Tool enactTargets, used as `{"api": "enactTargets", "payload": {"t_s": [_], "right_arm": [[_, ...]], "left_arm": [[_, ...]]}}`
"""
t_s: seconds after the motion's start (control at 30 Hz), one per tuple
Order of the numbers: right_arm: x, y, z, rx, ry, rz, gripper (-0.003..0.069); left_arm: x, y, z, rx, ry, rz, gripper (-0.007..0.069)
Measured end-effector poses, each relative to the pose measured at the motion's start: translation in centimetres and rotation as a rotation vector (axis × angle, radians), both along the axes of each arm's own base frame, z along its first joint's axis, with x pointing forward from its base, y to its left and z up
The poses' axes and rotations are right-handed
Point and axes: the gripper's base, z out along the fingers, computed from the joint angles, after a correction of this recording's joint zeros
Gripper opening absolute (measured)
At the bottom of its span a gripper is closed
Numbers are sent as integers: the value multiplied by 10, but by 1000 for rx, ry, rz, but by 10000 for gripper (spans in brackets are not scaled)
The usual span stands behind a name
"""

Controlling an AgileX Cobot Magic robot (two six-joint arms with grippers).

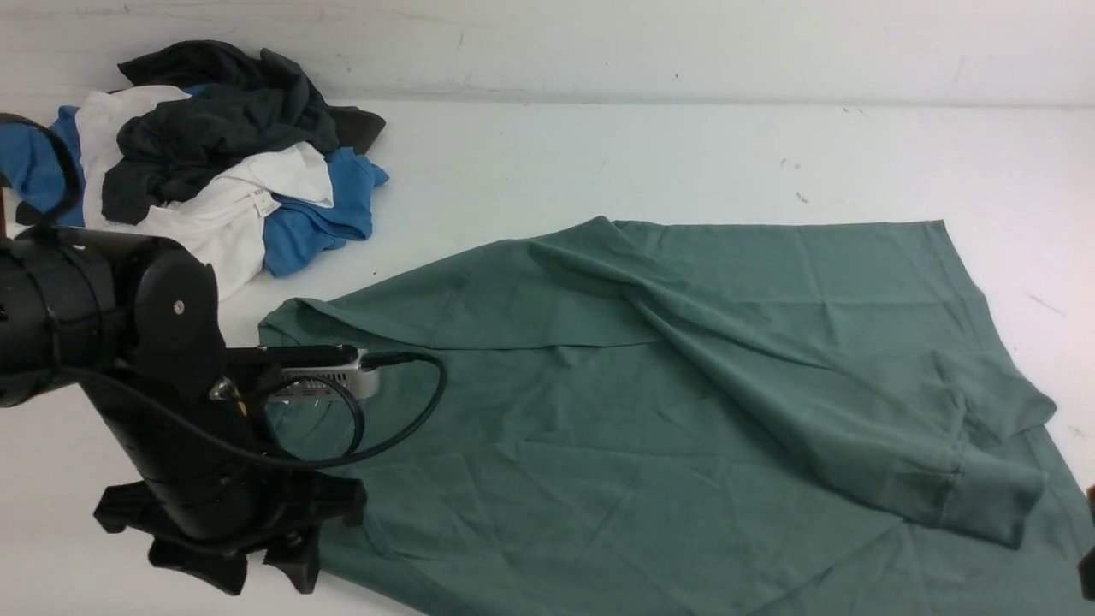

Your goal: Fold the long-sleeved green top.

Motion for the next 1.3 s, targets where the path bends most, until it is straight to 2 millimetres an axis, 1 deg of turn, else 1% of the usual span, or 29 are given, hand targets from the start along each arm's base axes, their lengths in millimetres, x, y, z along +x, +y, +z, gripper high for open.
{"api": "enactTargets", "payload": {"t_s": [0.07, 0.17, 0.2, 0.23, 0.33, 0.4, 0.53, 0.63, 0.8, 0.9, 0.97, 1.0, 1.03, 1.1, 1.17, 1.23, 1.27, 1.3], "right_arm": [[0, 0, 0, -1, -5, -1, 408], [2, 0, 0, -3, -27, -2, 408], [3, 0, 1, -3, -31, -3, 408], [3, 0, 1, -3, -32, -3, 408], [3, 0, 1, -4, -37, -3, 408], [4, -1, 1, -5, -41, -4, 408], [4, -1, 1, -6, -46, -4, 408], [4, -1, 1, -5, -46, -4, 408], [3, 0, -1, -4, -41, -3, 408], [1, 0, -5, -1, -19, 0, 408], [-4, 1, -12, 3, 13, 4, 408], [-7, 2, -18, 7, 36, 8, 408], [-13, 5, -29, 9, 67, 23, 408], [-20, 11, -42, -1, 100, 64, 408], [-24, 17, -52, -19, 125, 116, 408], [-27, 23, -61, -58, 163, 172, 408], [-27, 23, -63, -67, 170, 179, 408], [-26, 25, -67, -109, 197, 204, 408]], "left_arm": [[2, -1, -2, 0, -8, 22, 374], [8, 0, -15, 34, 8, 102, 374], [11, 0, -21, 50, 18, 106, 374], [11, 0, -22, 52, 18, 107, 374], [21, 3, -37, 93, -3, 109, 374], [27, 7, -43, 104, -6, 141, 374], [38, 19, -44, 102, -6, 210, 374], [42, 25, -44, 91, -9, 247, 374], [45, 27, -48, 72, 1, 251, 368], [47, 25, -50, 62, 12, 218, 330], [49, 24, -50, 51, 11, 186, 277], [49, 24, -50, 45, 10, 168, 234], [49, 23, -50, 35, 7, 136, 153], [50, 24, -48, 24, -4, 107, 59], [51, 26, -47, 15, -12, 96, 29], [52, 33, -47, 12, -12, 99, 24], [52, 34, -47, 12, -12, 102, 24], [55, 42, -45, 13, -8, 105, 23]]}}
